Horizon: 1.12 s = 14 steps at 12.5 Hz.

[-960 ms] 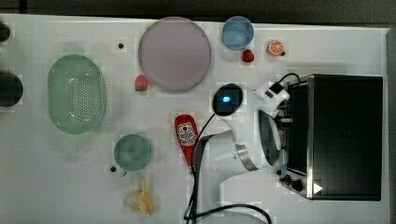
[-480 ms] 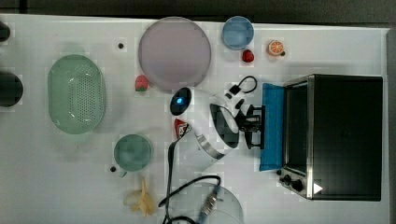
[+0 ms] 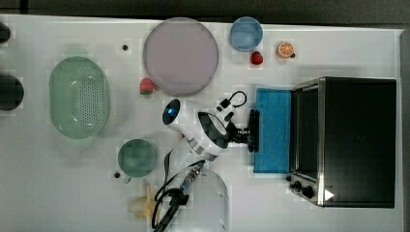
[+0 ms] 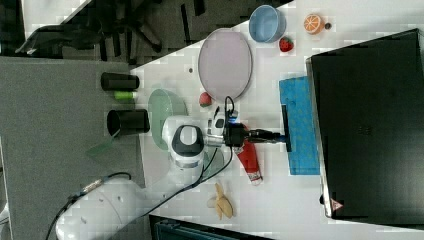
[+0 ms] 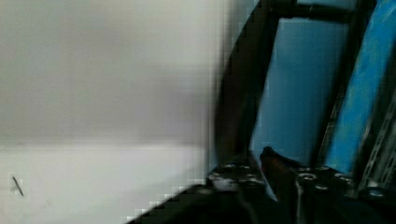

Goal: Flap open oven.

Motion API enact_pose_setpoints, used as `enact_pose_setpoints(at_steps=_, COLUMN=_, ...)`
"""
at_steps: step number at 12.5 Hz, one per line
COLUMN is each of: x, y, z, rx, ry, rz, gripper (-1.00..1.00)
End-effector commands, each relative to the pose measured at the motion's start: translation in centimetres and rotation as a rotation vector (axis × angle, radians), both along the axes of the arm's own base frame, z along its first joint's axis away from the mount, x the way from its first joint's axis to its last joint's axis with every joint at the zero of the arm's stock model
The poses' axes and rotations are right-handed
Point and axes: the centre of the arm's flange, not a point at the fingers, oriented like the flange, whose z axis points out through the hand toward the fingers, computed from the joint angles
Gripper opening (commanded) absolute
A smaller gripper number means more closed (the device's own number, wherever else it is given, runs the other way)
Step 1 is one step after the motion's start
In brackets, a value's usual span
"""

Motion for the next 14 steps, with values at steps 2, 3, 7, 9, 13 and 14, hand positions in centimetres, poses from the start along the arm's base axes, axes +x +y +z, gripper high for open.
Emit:
enact_pose_setpoints(at_steps=2, x=3.7, y=0.6, z=4.0, rx=0.005, ry=-0.183, rz=-0.083, gripper=-0.65)
enact_pose_setpoints(at_steps=3, x=4.0, y=0.6, z=5.0, rx=0.028, ry=-0.208, rz=-0.114, gripper=-0.65)
enact_pose_setpoints(at_steps=7, x=6.3, y=1.7, z=11.5, rx=0.257, ry=-0.385, rz=-0.375, gripper=-0.65)
enact_pose_setpoints(at_steps=9, x=7.1, y=1.7, z=16.2, rx=0.392, ry=-0.473, rz=-0.575, gripper=-0.65)
enact_pose_setpoints(at_steps=13, x=7.8, y=1.7, z=26.3, rx=0.645, ry=-0.605, rz=-0.86, gripper=-0.65)
enact_pose_setpoints(at_steps=14, x=7.8, y=1.5, z=28.7, rx=0.668, ry=-0.621, rz=-0.878, gripper=-0.65)
